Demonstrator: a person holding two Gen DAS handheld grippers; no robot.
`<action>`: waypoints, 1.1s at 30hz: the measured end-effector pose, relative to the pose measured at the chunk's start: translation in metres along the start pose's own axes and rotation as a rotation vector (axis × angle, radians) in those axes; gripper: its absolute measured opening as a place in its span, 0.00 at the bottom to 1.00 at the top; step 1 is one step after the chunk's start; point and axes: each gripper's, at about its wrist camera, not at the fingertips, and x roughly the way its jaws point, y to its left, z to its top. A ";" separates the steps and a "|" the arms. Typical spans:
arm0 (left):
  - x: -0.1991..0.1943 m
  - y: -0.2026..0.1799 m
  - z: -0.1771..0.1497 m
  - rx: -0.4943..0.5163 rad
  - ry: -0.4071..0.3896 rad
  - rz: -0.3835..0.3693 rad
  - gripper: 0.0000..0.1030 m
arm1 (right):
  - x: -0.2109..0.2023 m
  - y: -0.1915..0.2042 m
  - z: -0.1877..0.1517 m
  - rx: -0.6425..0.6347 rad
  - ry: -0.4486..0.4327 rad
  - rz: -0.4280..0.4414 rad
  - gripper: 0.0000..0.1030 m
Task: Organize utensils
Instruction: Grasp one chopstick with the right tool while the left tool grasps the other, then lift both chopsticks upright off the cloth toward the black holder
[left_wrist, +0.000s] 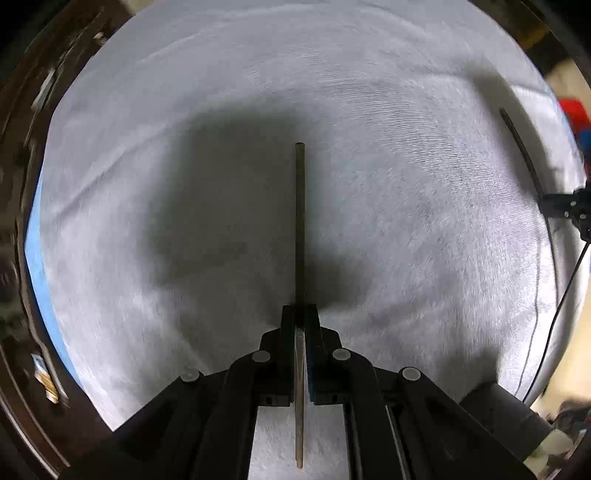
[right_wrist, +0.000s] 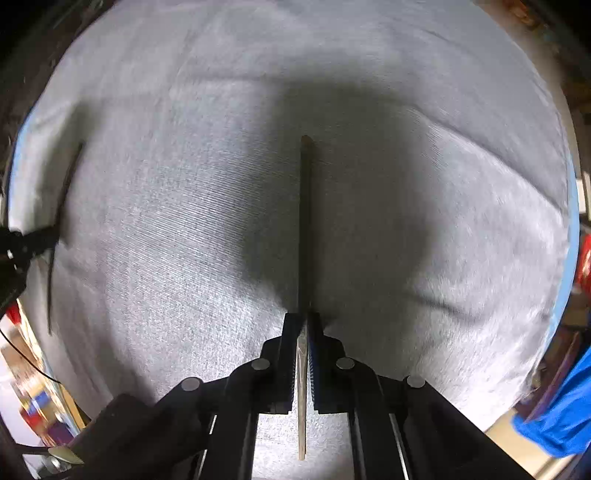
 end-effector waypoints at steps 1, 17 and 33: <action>-0.001 0.003 -0.006 -0.018 -0.013 -0.018 0.05 | -0.002 -0.004 -0.005 0.017 -0.018 0.017 0.06; -0.029 0.002 -0.089 -0.174 -0.181 -0.085 0.05 | -0.035 -0.037 -0.116 0.195 -0.267 0.218 0.06; -0.025 0.001 -0.142 -0.188 -0.209 -0.105 0.05 | -0.014 -0.037 -0.155 0.209 -0.267 0.277 0.06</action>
